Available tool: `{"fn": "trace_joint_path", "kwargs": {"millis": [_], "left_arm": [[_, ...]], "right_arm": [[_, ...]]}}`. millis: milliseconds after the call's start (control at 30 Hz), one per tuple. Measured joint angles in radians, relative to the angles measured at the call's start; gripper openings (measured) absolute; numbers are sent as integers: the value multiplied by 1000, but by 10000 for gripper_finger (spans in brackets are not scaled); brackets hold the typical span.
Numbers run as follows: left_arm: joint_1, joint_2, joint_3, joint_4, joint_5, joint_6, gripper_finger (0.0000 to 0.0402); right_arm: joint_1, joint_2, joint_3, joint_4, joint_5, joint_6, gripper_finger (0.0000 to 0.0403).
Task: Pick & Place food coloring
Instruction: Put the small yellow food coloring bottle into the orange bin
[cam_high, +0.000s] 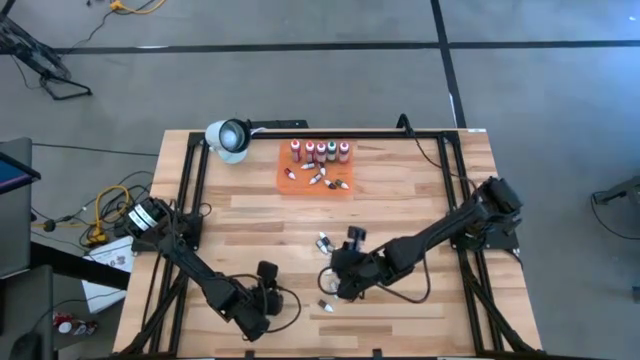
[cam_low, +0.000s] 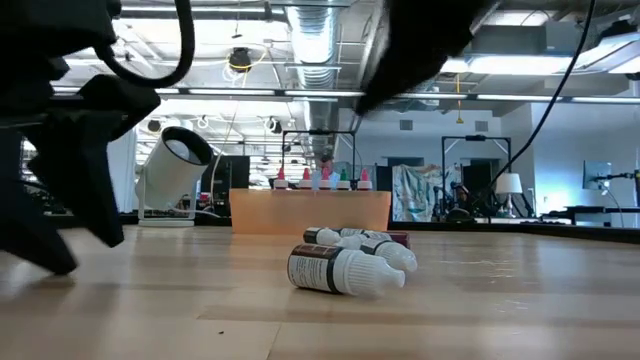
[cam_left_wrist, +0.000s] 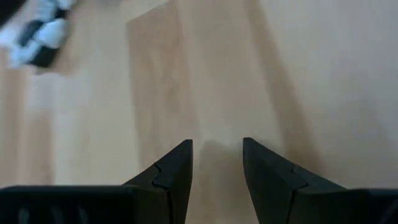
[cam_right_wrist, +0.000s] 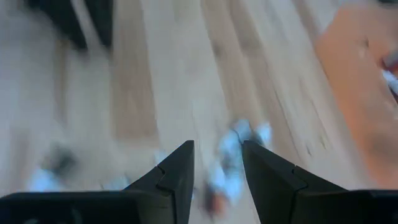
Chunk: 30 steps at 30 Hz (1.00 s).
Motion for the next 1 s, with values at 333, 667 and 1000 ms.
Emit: {"fn": "trace_joint_path", "kwargs": {"millis": [333, 667, 1000], "left_arm": [[-40, -202, -8, -262, -250, -74, 132], [-165, -631, -158, -497, -620, -452, 132], [-210, -876, -451, -263, -635, -571, 132]], "right_arm": [[-30, 39, 4, 8, -22, -56, 129], [-29, 47, 2, -22, -88, -48, 129], [-48, 60, 1, -67, -124, 5, 129]]}}
